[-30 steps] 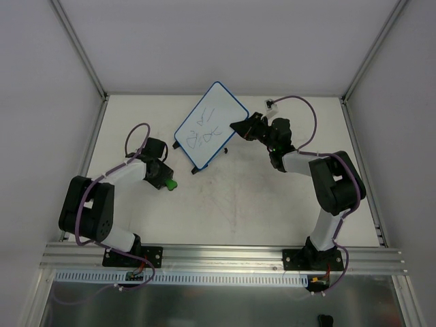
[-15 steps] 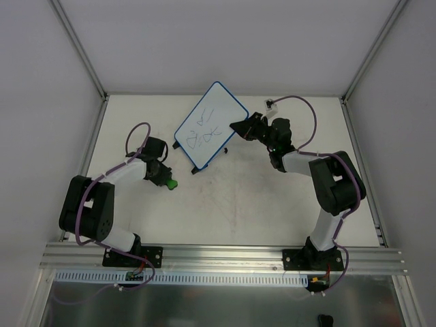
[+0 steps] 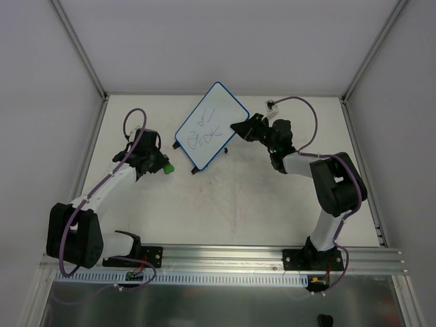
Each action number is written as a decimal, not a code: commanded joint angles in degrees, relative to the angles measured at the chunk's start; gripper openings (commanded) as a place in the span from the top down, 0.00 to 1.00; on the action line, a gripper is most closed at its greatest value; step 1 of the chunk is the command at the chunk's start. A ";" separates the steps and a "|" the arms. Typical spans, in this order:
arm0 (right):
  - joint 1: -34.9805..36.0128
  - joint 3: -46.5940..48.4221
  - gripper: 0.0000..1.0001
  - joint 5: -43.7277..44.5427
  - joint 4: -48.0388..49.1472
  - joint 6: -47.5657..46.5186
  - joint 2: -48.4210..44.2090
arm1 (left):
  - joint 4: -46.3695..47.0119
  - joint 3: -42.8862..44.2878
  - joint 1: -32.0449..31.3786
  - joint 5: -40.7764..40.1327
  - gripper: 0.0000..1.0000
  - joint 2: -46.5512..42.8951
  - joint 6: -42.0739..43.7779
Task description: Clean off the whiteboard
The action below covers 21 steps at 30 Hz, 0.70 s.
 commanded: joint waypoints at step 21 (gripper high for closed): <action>0.64 0.40 1.00 -1.32 4.59 -3.95 -0.82 | 16.93 24.36 2.39 20.70 1.00 18.86 11.38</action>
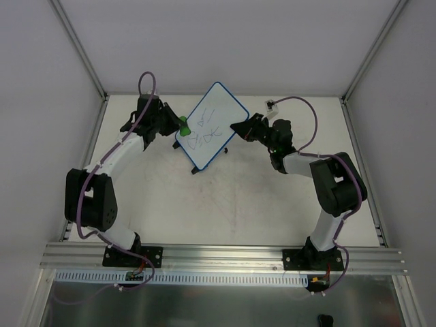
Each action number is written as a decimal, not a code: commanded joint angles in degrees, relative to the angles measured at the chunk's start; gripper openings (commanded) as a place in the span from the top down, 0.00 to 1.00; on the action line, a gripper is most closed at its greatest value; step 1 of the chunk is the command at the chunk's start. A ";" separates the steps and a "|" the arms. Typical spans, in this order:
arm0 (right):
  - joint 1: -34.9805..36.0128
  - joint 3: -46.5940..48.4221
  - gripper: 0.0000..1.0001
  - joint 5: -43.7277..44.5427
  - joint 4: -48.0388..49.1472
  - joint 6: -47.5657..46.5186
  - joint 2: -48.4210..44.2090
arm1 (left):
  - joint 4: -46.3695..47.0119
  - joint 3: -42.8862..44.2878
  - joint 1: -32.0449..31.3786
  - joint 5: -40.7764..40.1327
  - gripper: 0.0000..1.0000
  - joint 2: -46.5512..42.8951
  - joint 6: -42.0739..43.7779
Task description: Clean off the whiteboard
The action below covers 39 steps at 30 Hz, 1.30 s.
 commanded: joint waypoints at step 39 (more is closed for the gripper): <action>0.62 0.58 1.00 -1.60 4.37 -3.93 -0.65 | -1.47 24.07 -2.08 1.91 1.00 25.96 4.40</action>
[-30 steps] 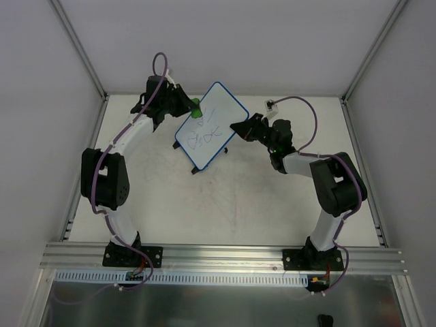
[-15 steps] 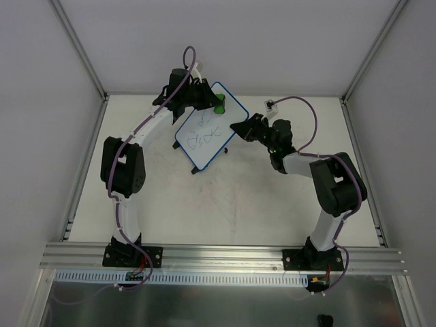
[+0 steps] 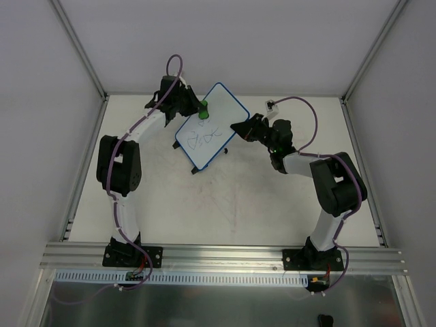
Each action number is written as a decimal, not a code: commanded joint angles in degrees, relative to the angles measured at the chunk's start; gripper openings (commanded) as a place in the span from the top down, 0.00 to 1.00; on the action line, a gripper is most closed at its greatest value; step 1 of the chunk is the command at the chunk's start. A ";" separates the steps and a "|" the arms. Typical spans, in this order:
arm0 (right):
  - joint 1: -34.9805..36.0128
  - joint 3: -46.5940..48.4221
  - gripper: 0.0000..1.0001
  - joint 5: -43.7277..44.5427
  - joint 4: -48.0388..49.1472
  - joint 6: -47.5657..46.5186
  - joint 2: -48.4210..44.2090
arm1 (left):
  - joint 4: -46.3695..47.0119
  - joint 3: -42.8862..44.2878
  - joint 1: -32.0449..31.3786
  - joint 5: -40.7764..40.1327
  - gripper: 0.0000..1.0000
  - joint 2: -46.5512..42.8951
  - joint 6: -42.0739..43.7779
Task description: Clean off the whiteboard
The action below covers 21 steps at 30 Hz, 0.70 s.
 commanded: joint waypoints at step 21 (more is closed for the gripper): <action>0.64 0.57 1.00 -2.22 5.09 -3.82 -0.76 | -0.59 -7.40 -8.46 3.06 1.00 -3.68 9.69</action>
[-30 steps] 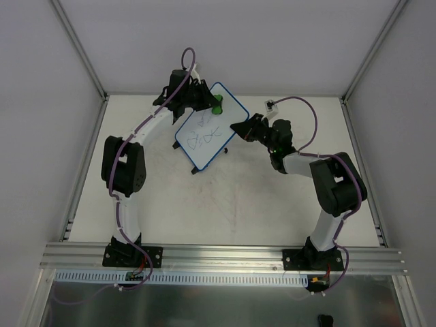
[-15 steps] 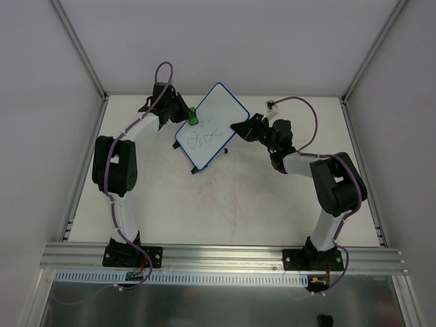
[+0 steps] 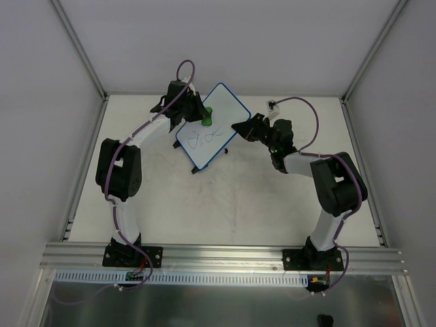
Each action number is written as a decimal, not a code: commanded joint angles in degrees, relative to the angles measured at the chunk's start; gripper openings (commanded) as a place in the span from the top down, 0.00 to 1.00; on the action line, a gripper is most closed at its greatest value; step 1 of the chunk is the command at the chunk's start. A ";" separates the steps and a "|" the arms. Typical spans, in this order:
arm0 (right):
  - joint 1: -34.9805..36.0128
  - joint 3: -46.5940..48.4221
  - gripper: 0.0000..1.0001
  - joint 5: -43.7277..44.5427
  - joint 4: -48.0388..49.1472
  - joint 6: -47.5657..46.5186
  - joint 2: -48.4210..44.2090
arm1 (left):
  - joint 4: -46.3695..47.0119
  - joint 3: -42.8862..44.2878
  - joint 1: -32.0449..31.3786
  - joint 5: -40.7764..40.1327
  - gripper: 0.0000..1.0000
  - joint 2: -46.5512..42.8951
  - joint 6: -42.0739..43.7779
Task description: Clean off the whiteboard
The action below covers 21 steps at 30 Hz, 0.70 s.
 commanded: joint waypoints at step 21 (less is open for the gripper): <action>1.10 0.40 1.00 -2.83 5.97 -4.71 -1.02 | 4.42 -16.09 6.10 5.84 1.00 -3.78 -2.60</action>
